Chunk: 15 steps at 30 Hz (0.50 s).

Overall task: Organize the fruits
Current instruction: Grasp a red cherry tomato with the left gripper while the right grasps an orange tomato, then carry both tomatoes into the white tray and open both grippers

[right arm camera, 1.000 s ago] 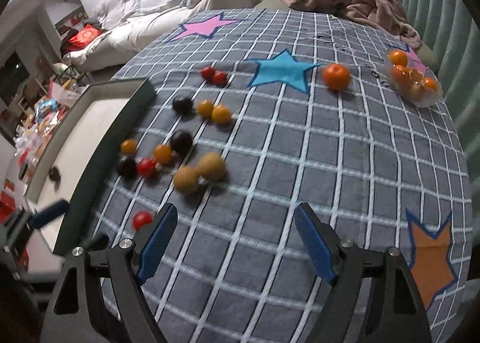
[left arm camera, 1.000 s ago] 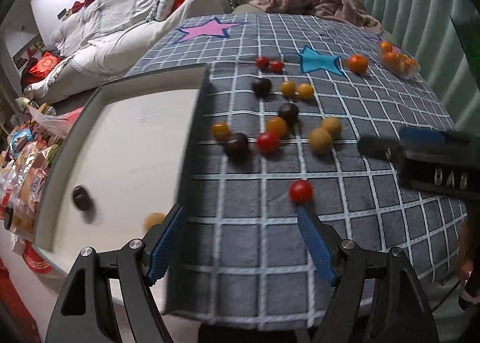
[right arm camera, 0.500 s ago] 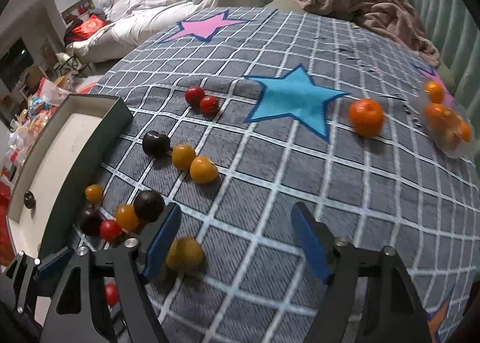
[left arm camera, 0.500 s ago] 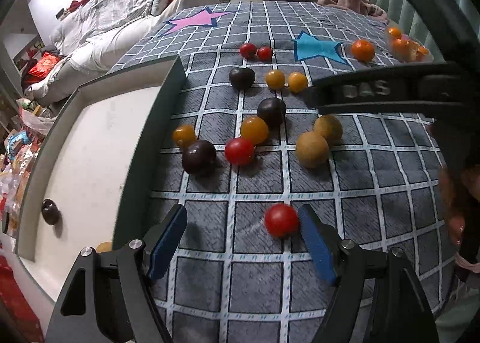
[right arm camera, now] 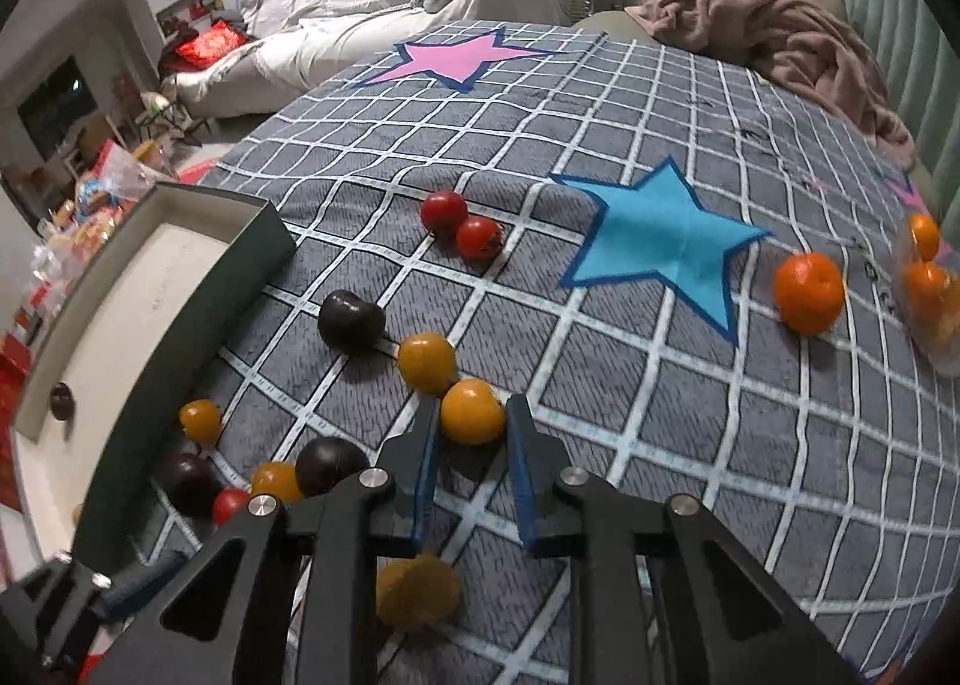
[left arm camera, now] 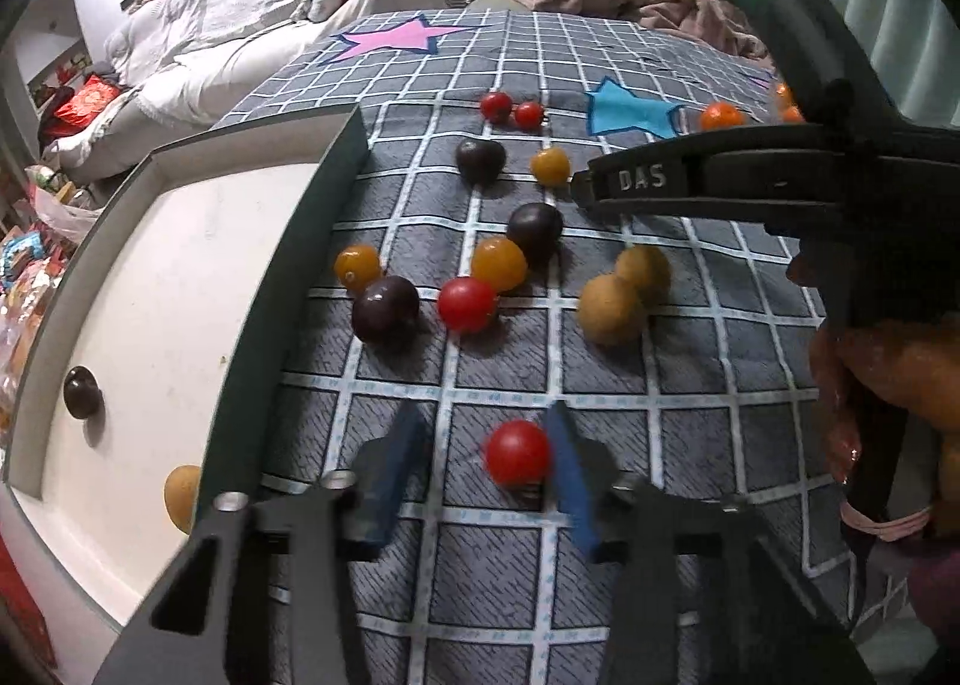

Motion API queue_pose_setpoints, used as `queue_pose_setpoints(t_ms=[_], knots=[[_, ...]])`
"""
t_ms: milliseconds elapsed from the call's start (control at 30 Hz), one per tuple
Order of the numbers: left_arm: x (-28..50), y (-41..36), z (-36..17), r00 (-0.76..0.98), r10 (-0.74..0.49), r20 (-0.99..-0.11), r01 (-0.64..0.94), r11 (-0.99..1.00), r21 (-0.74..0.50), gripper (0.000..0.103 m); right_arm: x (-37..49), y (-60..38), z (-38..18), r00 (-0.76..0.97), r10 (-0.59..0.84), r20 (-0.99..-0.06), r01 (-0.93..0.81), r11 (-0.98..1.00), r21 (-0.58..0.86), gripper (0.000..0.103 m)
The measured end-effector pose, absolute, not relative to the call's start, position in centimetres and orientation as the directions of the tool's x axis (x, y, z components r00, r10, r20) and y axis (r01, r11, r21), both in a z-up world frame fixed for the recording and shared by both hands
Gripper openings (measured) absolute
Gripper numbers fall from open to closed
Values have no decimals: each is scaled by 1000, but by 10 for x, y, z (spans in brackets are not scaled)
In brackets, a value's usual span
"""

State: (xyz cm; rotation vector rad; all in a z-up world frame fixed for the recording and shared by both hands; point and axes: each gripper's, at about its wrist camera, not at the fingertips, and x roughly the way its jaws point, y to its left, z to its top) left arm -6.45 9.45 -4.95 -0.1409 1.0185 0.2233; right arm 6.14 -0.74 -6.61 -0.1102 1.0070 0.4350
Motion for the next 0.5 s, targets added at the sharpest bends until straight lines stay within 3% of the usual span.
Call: queue_pose_setpoints(t_ms=[100, 500], knots=[[-67, 92, -49, 507, 103, -856, -238, 971, -25, 23, 53, -19, -61, 450, 322, -833, -387, 911, 143, 24], [-86, 114, -39, 500, 14, -866, -274, 951, -143, 23, 9, -52, -49, 441, 357, -824, -360, 911, 202, 24]])
